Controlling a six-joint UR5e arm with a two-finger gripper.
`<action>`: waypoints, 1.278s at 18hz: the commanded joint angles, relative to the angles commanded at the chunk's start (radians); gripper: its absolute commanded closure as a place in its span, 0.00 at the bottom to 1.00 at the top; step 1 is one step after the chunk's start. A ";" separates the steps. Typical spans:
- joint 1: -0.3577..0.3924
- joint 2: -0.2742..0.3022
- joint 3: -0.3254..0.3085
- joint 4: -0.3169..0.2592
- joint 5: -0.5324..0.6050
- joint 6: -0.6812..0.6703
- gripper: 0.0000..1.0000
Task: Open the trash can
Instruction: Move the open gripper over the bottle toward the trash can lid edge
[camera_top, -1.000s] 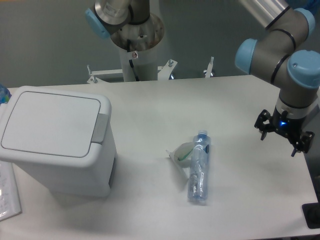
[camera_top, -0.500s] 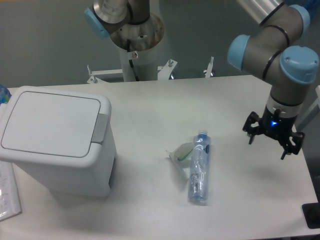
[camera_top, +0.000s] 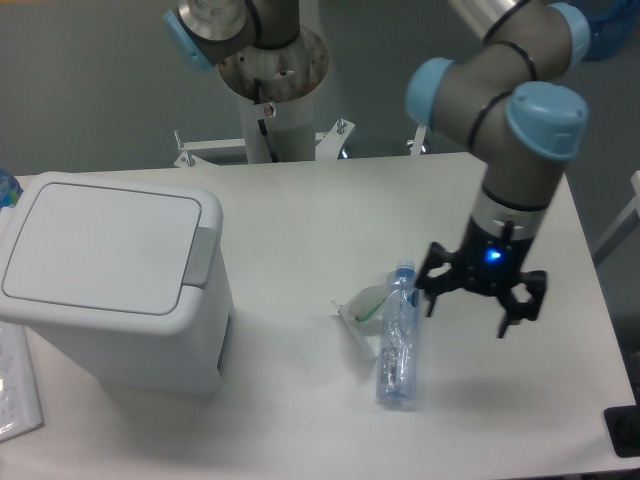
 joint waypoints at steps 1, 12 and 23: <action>-0.011 0.012 -0.003 0.002 -0.015 -0.035 0.00; -0.087 0.149 -0.012 0.003 -0.210 -0.163 0.00; -0.149 0.252 -0.241 0.129 -0.201 -0.151 0.00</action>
